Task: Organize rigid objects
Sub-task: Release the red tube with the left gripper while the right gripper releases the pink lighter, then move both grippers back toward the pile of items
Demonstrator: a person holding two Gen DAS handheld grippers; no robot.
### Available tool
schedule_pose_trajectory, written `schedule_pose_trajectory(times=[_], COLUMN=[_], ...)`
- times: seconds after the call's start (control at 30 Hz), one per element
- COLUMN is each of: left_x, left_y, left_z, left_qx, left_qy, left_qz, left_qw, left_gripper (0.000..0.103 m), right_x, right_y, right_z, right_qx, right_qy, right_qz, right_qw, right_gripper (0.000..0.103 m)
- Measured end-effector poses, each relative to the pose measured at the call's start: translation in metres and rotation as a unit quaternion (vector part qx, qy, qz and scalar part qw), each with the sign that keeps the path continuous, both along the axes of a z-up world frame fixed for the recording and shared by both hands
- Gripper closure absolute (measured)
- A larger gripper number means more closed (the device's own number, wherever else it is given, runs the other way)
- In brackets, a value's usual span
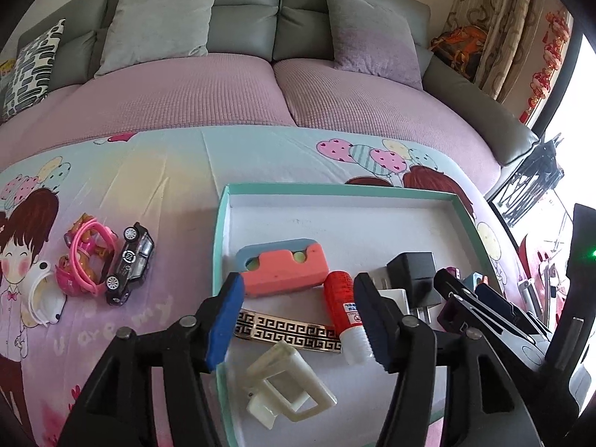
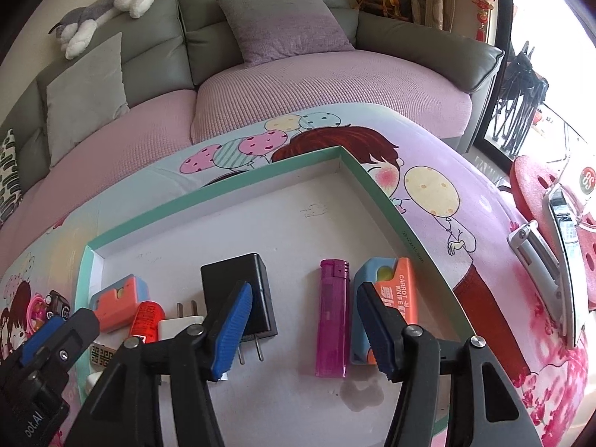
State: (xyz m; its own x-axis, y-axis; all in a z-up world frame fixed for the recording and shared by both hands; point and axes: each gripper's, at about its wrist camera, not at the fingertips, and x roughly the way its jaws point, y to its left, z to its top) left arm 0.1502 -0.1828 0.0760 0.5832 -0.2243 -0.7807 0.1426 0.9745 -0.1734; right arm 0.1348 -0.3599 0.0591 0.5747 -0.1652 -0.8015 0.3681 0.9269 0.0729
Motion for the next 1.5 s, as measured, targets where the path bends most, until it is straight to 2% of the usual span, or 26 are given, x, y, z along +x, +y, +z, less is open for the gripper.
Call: schedule_pose_trajectory(times=[0.03,0.13,0.17,0.23,0.33,0.5,0.83,1.03,1.2,1.33,1.5], left_x=[-0.001,-0.002,-0.002,-0.003,-0.001,0.002,-0.003,-0.005,-0.008,-0.014,-0.027], left_y=[0.003,0.015,0.021,0.033,0.052,0.077,0.104,0.116,0.127,0.147,0.178], left_z=[0.002,0.009,0.011,0.013,0.012,0.000,-0.001,-0.001,0.004,0.008,0.014], left_qx=[0.003,0.009,0.012,0.020,0.029,0.032,0.015,0.005,0.007,0.006,0.018], left_qy=[-0.005,-0.022,-0.028,-0.042,-0.048,-0.030,-0.040,-0.041,-0.048,-0.054,-0.057], left_qz=[0.007,0.030,0.042,0.072,0.115,0.160,0.207,0.221,0.232,0.259,0.298], left_qw=[1.0000,0.9993,0.9986,0.9963,0.9917,0.9862,0.9774,0.9743,0.9716,0.9643,0.9528], left_gripper=[0.030,0.022,0.015,0.007,0.004,0.003,0.003,0.003,0.003,0.002,0.002], right_x=[0.000,0.000,0.000,0.000,0.001,0.002,0.002,0.003,0.006,0.007,0.005], right_y=[0.001,0.005,0.006,0.009,0.015,0.025,0.044,0.053,0.057,0.065,0.089], right_z=[0.001,0.003,0.005,0.007,0.009,0.012,0.014,0.014,0.007,0.007,0.016], right_qx=[0.000,0.000,0.001,0.000,-0.001,-0.014,-0.030,-0.005,0.003,-0.006,-0.011], right_qy=[-0.003,-0.011,-0.016,-0.023,-0.033,-0.045,-0.062,-0.074,-0.061,-0.058,-0.076], right_qz=[0.003,0.011,0.015,0.022,0.035,0.053,0.084,0.099,0.103,0.113,0.150], right_qw=[1.000,1.000,1.000,0.999,0.999,0.997,0.994,0.992,0.993,0.992,0.986], right_gripper=[0.040,0.038,0.035,0.032,0.025,0.000,0.000,0.000,0.000,0.000,0.000])
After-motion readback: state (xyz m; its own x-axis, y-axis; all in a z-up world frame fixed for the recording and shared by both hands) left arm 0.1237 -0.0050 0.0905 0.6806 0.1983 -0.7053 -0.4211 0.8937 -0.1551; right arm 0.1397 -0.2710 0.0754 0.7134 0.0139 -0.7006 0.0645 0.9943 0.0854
